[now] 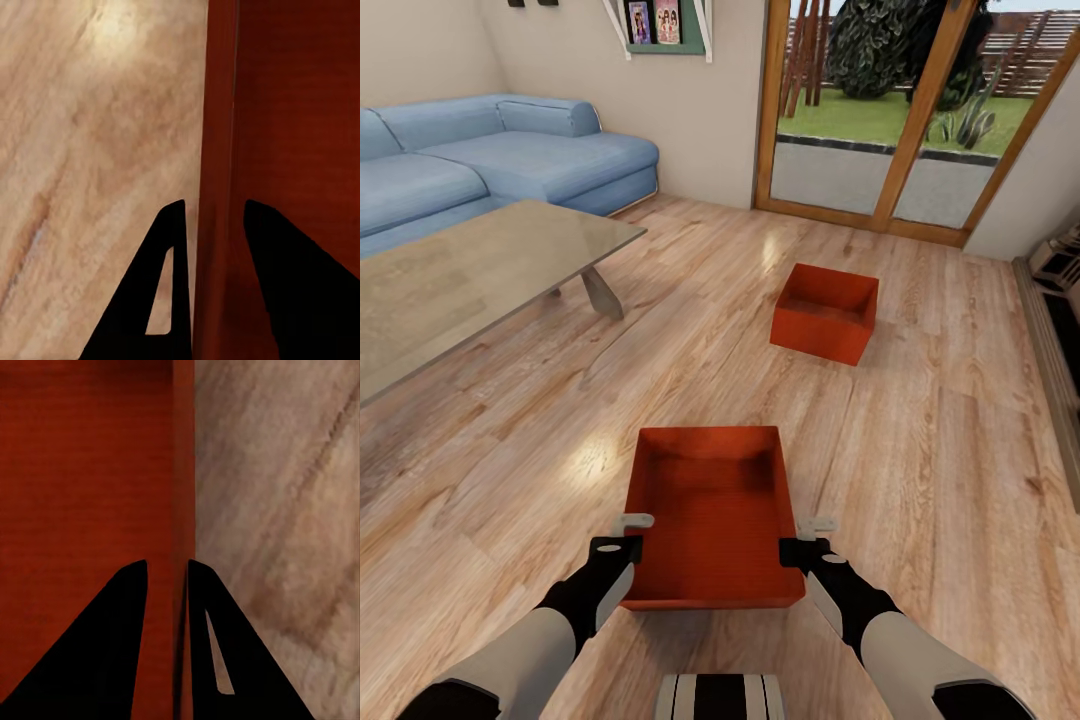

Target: Move the two storage containers from the living room to the garage. In the garage, place one container on the floor and stack the other container on top of it (either order is fine).

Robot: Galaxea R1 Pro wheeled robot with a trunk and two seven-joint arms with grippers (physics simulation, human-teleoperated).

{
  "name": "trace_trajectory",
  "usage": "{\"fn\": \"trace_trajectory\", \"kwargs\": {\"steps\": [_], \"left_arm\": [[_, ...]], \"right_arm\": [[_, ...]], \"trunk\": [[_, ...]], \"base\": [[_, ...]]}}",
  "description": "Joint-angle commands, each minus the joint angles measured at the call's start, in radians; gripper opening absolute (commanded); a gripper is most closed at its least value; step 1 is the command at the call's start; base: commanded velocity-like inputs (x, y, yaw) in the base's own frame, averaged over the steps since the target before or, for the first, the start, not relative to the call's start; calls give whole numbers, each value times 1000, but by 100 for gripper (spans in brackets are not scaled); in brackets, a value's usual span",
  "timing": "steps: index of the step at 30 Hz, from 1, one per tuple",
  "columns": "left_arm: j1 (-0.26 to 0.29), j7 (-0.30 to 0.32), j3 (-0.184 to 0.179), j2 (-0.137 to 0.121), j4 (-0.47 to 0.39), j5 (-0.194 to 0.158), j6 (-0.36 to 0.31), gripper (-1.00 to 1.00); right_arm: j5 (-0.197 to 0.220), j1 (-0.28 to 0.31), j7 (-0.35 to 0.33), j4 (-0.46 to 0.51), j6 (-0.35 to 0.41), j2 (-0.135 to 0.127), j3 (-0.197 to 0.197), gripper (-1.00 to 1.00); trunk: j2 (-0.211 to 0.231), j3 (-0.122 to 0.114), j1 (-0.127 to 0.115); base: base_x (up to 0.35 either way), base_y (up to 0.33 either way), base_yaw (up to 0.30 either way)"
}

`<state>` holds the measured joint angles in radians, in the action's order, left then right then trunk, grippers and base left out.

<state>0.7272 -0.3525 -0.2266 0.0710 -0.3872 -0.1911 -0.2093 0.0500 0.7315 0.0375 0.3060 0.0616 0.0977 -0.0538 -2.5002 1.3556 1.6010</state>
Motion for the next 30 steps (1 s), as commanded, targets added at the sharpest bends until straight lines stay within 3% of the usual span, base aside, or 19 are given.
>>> {"fn": "trace_trajectory", "kwargs": {"steps": [1, 12, 30], "left_arm": [[0, -10, -5, -1, -2, 0, -7, -100], [0, -10, -6, 1, -2, 1, -3, -100], [0, -13, -4, 0, -1, 1, -1, -100]], "right_arm": [[1, 0, 9, 2, 6, -1, -1, -100], [2, 0, 9, 2, 6, 0, -3, -100], [2, 0, 10, 4, 6, -1, -2, -100]], "trunk": [[0, 1, 0], [0, -7, -1], [126, -63, -70]], "base": [[0, 0, 0], [0, 0, 0], [0, 0, 0]]}}
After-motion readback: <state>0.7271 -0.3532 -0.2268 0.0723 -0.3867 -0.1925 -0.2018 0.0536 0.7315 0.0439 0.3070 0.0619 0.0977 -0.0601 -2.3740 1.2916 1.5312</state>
